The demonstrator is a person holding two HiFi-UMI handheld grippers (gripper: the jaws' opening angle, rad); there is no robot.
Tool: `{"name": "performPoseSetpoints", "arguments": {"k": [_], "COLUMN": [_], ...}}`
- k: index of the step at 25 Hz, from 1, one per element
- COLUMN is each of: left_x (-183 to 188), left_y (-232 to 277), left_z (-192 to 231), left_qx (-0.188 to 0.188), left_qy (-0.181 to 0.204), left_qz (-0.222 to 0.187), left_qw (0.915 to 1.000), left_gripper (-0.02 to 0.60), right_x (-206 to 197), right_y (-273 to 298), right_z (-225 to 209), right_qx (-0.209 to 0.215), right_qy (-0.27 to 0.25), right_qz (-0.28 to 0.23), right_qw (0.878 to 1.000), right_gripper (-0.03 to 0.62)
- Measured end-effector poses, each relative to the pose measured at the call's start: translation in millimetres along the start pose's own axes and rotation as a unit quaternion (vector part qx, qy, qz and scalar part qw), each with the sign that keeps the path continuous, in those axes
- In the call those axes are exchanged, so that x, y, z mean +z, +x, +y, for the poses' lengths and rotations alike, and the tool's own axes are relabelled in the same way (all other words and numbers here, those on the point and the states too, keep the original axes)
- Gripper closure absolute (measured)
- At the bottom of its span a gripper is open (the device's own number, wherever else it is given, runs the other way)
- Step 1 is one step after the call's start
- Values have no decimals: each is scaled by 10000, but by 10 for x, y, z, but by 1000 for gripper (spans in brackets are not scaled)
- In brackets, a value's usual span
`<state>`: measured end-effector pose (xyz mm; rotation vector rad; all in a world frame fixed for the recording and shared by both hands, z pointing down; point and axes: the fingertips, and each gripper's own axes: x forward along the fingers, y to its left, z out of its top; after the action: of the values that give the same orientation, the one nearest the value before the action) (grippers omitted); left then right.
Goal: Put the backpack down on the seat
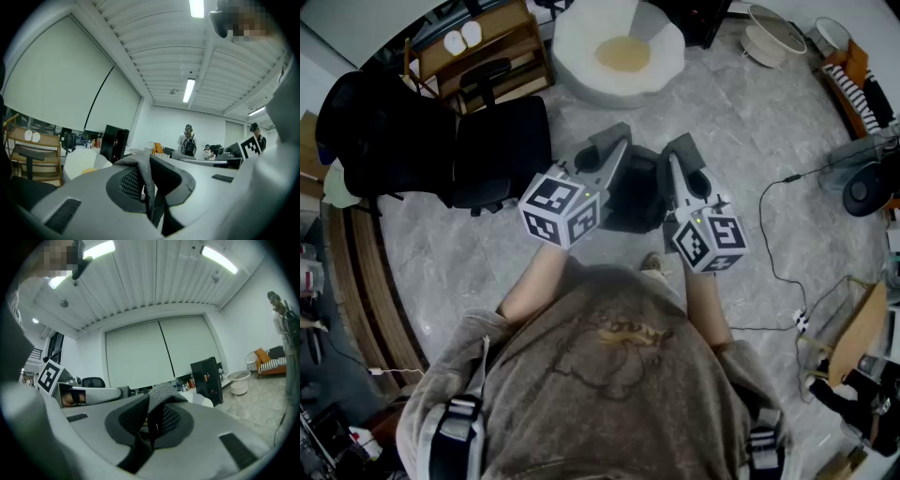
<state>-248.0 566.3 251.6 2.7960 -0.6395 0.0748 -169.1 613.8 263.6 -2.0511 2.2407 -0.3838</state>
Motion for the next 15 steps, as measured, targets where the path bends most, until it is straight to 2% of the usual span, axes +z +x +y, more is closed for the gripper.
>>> {"name": "performPoseSetpoints", "arguments": {"k": [15], "left_x": [-93], "left_y": [-80], "left_z": [201], "left_qx": [-175], "left_qy": [121], "left_qz": [150], "left_qw": [9997], "left_gripper": [557], "right_x": [-153], "right_y": [136], "right_z": [139], "right_qx": [-13], "right_qy": [115], "right_qz": [-4], "right_qw": [9999], "right_gripper": [563]}}
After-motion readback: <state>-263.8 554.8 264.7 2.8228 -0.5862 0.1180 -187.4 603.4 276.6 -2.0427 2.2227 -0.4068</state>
